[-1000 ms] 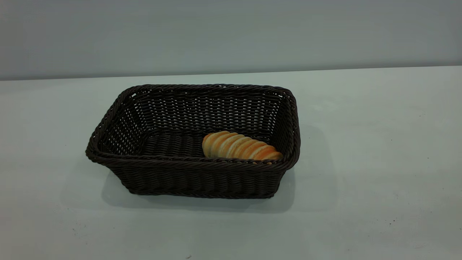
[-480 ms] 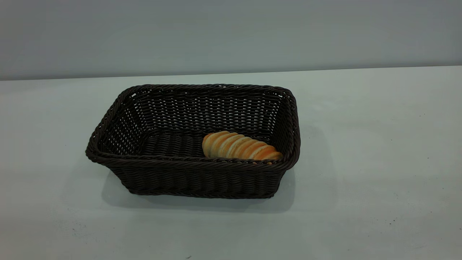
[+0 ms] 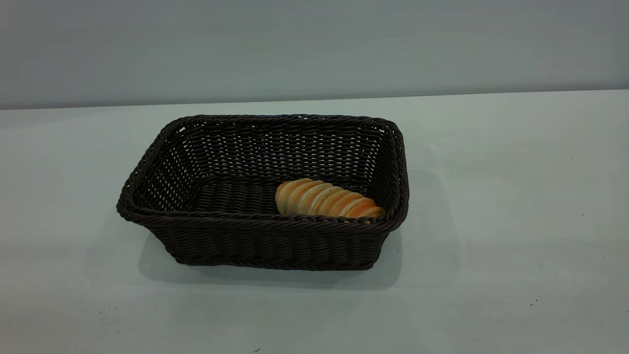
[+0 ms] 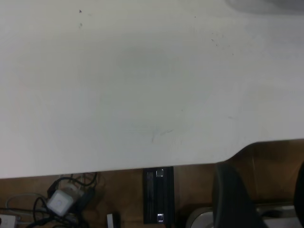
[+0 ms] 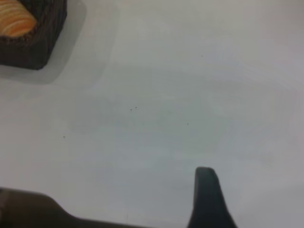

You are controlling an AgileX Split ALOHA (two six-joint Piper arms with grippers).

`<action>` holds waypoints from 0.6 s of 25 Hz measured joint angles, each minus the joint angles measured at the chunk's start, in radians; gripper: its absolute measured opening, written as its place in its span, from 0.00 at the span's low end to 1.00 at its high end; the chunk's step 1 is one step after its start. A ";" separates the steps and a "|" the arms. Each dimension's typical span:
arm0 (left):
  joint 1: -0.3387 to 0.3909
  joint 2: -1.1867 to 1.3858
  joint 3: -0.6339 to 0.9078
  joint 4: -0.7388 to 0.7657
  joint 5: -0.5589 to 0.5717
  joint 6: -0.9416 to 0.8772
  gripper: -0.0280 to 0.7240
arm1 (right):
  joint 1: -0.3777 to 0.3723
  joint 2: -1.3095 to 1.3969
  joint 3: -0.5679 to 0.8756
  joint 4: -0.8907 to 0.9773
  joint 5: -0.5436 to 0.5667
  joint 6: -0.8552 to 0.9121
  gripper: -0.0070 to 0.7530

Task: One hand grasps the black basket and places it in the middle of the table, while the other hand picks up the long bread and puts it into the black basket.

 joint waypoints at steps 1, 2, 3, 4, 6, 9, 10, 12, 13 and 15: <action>0.000 0.000 0.000 0.000 0.000 0.000 0.56 | 0.000 0.000 0.000 0.000 0.000 0.000 0.63; 0.000 0.000 0.000 0.000 0.000 0.000 0.56 | 0.000 0.000 0.000 0.000 0.000 0.000 0.63; 0.000 0.000 0.000 0.000 0.001 0.000 0.56 | 0.000 0.000 0.000 0.000 0.000 0.000 0.63; 0.000 0.000 0.000 0.000 0.002 0.000 0.56 | 0.000 0.000 0.000 0.000 0.000 0.000 0.63; 0.000 0.000 0.000 0.000 0.002 0.000 0.56 | 0.000 0.000 0.000 0.000 0.000 0.000 0.63; 0.001 -0.014 0.000 0.000 0.002 0.000 0.56 | 0.000 0.000 0.000 0.000 0.000 0.000 0.63; 0.010 -0.029 0.000 -0.002 0.003 0.000 0.56 | 0.000 0.000 0.000 0.000 0.000 0.000 0.63; 0.042 -0.076 0.000 -0.003 0.003 0.000 0.56 | -0.002 0.000 0.000 0.001 0.000 0.000 0.63; 0.060 -0.111 0.000 -0.003 0.003 0.000 0.56 | -0.006 0.000 0.000 0.001 0.000 0.000 0.63; 0.087 -0.181 0.000 -0.003 0.007 0.000 0.56 | -0.023 0.000 0.000 0.003 0.000 0.000 0.63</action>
